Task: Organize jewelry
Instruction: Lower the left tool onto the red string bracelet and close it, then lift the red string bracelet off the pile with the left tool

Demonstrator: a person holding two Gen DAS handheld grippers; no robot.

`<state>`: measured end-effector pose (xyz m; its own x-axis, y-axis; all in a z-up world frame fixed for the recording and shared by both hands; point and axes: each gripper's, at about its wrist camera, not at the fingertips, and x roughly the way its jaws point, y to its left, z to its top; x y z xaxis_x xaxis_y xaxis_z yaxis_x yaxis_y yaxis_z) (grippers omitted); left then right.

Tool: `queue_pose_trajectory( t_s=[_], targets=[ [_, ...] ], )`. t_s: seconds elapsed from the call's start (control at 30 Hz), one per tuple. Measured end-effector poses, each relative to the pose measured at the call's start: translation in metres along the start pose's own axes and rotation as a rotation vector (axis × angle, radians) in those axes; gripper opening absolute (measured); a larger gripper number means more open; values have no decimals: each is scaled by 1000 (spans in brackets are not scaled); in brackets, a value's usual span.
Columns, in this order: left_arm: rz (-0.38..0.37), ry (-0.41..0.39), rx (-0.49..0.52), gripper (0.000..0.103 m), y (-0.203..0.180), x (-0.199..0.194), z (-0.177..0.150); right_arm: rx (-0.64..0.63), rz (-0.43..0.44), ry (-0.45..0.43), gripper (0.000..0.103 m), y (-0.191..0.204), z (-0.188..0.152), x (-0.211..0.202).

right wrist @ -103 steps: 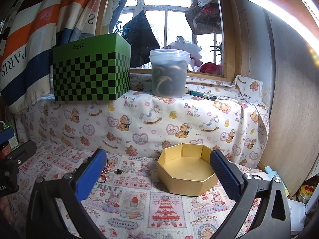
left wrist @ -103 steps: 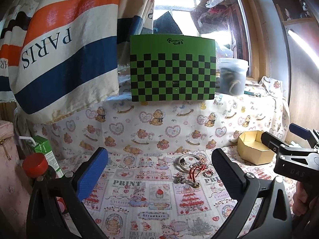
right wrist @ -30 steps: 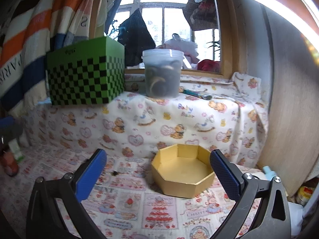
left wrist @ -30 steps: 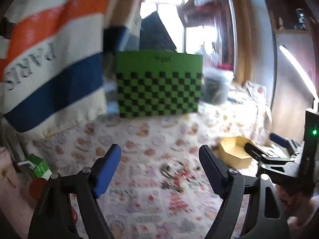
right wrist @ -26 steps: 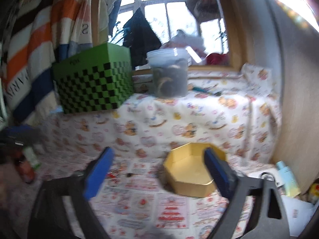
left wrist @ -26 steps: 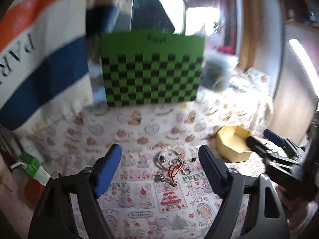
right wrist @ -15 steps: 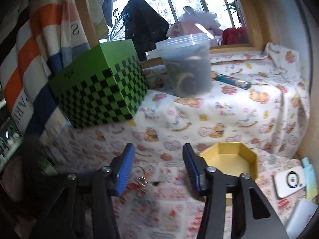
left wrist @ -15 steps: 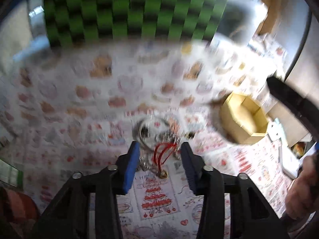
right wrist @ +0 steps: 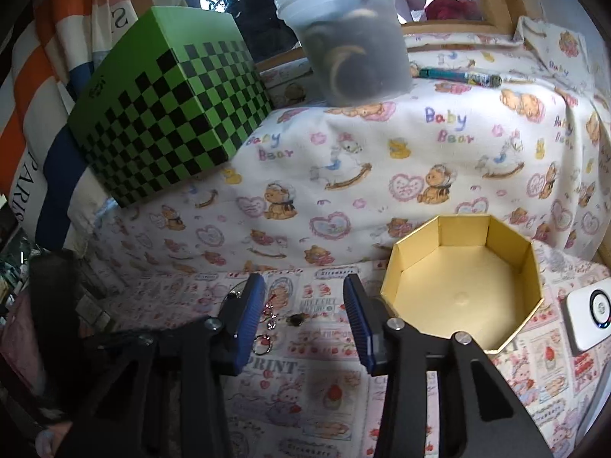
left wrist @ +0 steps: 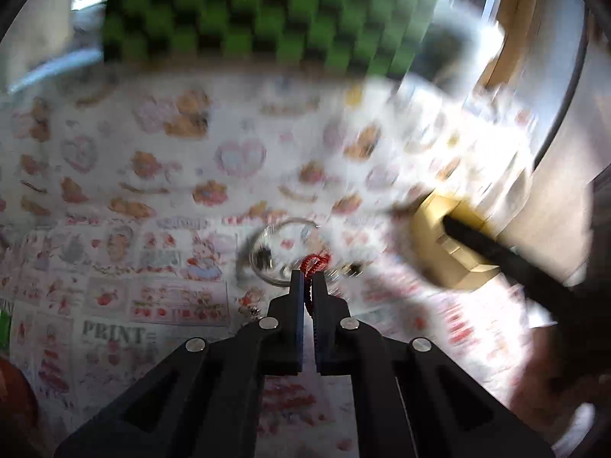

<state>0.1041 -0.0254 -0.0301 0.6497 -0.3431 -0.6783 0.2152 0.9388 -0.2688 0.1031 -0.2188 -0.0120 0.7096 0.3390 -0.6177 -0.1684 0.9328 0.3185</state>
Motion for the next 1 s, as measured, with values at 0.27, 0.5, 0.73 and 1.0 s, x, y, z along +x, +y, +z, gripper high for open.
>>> queue_pose_trajectory(
  t_s=[0.27,0.5,0.73,1.0],
  targets=[
    [-41,-57,-42,3,18,-34,17,-103,1,74,46,20,-9,14],
    [47,18,-103,3,51,-15,14,-82,10,201,36,31,-8,41],
    [-72,-64,-128,3,64,-34,14,-114,12,260,35,51,-13,59],
    [-178,-164,-129,3,61,-60,21,-95,50,254,36,62,-7,65]
  ],
)
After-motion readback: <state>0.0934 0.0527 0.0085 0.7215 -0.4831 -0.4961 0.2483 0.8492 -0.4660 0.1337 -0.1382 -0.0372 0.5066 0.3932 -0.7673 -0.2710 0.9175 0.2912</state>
